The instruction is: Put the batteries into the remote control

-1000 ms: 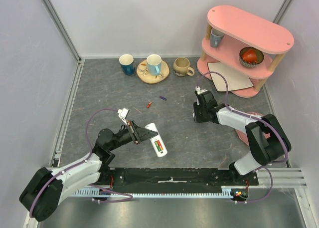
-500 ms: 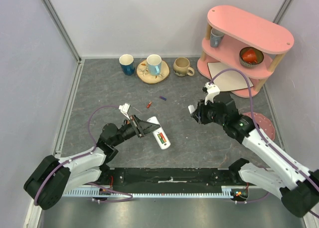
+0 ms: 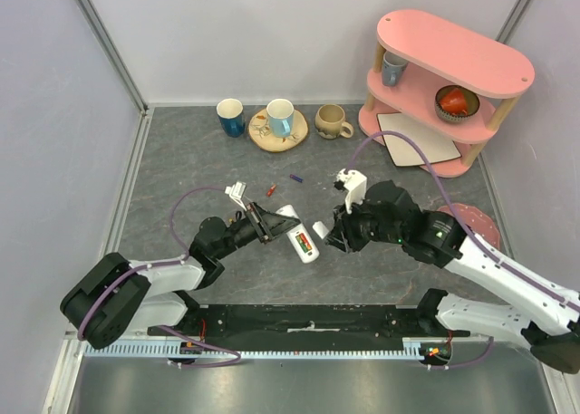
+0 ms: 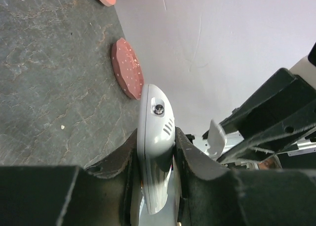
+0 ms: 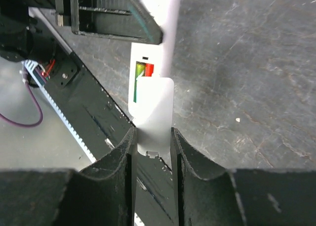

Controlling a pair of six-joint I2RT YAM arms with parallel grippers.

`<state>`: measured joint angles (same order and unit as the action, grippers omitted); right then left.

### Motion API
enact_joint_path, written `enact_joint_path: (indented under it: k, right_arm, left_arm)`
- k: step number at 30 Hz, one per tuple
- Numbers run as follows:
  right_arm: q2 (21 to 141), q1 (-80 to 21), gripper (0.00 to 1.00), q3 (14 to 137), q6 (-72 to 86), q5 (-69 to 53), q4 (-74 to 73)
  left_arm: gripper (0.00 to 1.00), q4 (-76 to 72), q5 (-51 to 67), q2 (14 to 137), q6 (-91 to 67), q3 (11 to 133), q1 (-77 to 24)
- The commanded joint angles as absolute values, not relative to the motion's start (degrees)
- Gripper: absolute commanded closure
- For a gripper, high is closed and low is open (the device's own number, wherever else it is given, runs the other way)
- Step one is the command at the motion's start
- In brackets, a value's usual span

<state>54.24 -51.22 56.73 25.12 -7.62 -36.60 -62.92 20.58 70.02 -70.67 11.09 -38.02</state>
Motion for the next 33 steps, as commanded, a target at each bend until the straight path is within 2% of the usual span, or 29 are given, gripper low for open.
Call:
enact_joint_path:
  k: [1,17,33]
  right_arm:
    - [58.88,-54.84,1.00,61.07,26.37,-6.77,-40.16]
    - [71.89,-58.01,1.00,68.20,27.16,-3.69,-43.51]
    - [74.88,-58.54,1.00,68.11,27.95,-1.50,-41.75]
  left_arm:
    - [0.98,-60.92,15.65,68.82,-70.76,14.06,-39.90]
    - [0.98,-52.56,9.93,66.97,-70.75,14.15,-41.48]
    - [0.98,-49.92,11.69,64.07,-70.31,14.33,-41.66]
